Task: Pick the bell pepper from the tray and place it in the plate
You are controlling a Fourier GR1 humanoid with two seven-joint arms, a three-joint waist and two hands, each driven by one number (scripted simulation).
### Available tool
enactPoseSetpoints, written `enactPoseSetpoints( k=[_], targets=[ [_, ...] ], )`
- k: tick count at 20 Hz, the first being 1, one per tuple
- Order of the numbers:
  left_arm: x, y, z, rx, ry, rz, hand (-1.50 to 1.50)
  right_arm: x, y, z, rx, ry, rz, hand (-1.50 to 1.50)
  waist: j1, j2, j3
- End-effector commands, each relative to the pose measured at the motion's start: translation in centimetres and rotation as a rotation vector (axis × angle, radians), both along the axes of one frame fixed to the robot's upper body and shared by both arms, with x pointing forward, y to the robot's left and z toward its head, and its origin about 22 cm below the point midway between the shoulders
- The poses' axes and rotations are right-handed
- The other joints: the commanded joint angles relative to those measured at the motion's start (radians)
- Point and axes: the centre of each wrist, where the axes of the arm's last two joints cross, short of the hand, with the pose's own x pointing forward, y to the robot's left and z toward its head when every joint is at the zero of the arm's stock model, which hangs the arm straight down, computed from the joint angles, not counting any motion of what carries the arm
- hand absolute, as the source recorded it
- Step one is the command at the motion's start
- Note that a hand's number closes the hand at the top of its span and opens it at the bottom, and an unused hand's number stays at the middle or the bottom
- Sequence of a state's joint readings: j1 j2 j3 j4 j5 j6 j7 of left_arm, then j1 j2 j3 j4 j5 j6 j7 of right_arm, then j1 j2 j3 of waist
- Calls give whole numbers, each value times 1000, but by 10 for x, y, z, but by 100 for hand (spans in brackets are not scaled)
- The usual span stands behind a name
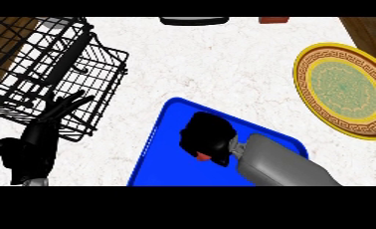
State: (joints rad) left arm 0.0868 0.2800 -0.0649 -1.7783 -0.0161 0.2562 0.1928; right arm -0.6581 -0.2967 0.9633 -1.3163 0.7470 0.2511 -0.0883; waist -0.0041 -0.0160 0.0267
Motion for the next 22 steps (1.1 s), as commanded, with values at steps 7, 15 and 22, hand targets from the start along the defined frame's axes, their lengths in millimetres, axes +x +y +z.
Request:
enactPoseSetpoints(
  k=[7, 15, 22],
  targets=[
    [-18, 1, -32, -88, 190, 50, 0, 57, -132, -2, 222, -15, -794, 150, -83, 30, -25],
    [-13, 2, -36, -94, 215, 40, 0, 51, -162, 47, 460, -233, -889, 150, -80, 10, -28],
    [-12, 2, -36, -95, 218, 34, 0, 50, -203, 90, 648, -483, -1073, 150, -73, 14, -28]
  ],
)
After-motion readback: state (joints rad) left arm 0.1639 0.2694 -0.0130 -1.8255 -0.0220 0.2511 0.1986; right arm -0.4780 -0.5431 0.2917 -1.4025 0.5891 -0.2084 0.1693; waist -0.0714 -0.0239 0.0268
